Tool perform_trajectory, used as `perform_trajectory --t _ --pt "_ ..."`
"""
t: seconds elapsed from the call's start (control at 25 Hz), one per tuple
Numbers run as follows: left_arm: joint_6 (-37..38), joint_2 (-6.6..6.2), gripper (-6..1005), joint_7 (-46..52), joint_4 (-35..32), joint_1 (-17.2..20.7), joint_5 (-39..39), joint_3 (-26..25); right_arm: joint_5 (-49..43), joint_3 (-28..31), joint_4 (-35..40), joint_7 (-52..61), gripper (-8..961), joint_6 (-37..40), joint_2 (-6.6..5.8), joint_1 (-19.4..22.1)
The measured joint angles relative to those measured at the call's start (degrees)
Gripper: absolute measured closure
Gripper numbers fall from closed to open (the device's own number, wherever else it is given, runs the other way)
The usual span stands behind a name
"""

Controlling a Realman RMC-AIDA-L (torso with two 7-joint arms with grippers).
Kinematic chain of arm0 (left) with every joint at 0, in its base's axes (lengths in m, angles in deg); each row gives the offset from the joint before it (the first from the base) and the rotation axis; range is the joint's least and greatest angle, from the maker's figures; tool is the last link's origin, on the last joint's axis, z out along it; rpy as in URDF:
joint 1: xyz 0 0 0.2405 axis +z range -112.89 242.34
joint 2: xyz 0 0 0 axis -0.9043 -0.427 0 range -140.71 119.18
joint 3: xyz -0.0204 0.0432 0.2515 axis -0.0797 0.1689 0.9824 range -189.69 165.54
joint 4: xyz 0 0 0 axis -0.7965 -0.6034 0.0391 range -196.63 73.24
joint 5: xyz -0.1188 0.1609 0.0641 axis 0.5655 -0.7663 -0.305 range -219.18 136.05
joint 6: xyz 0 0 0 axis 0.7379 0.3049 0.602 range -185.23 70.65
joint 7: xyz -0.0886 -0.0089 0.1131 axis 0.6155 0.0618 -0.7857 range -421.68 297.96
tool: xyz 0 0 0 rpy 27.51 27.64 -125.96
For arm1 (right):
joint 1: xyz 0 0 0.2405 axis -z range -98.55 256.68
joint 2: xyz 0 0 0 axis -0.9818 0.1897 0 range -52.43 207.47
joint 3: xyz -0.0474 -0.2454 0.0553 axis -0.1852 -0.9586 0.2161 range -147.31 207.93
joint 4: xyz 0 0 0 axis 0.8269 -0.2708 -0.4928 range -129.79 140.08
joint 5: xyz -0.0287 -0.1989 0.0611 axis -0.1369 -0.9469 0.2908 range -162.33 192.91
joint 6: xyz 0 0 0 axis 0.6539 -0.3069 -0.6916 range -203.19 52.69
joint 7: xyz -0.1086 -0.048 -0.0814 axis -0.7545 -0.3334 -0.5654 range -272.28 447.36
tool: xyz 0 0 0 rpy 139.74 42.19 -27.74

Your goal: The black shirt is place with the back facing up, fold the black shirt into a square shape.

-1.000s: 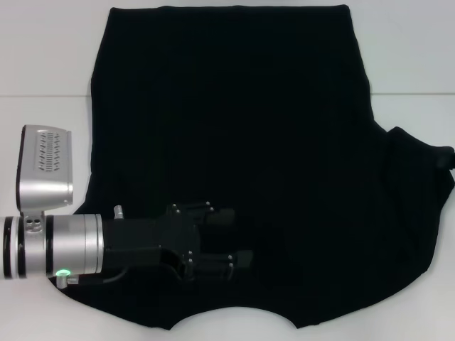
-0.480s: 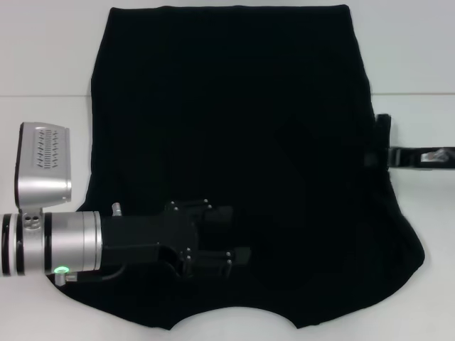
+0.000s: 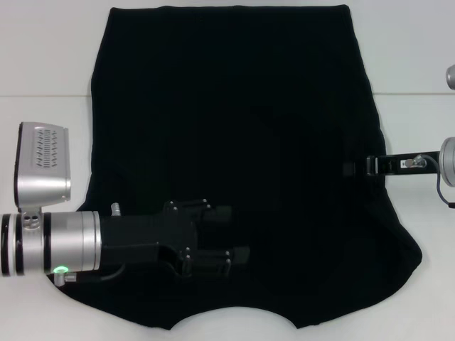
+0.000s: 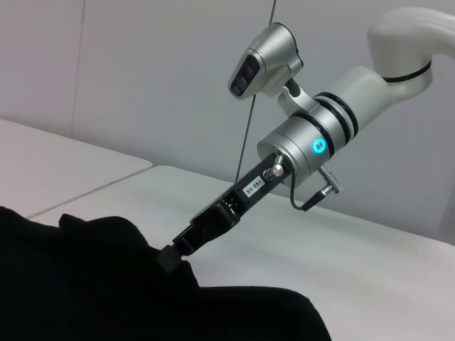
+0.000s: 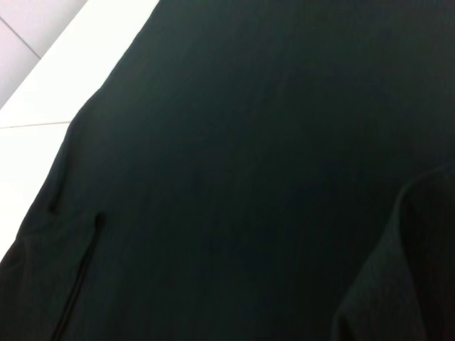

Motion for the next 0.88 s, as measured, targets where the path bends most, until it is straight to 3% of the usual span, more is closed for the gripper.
perform_trajectory --t 0.88 --pt "-0.76 0.0 196 -0.03 0.01 -0.16 0.0 0.0 -0.07 -3.41 -0.06 1.5 836 0.06 0.47 -1.11"
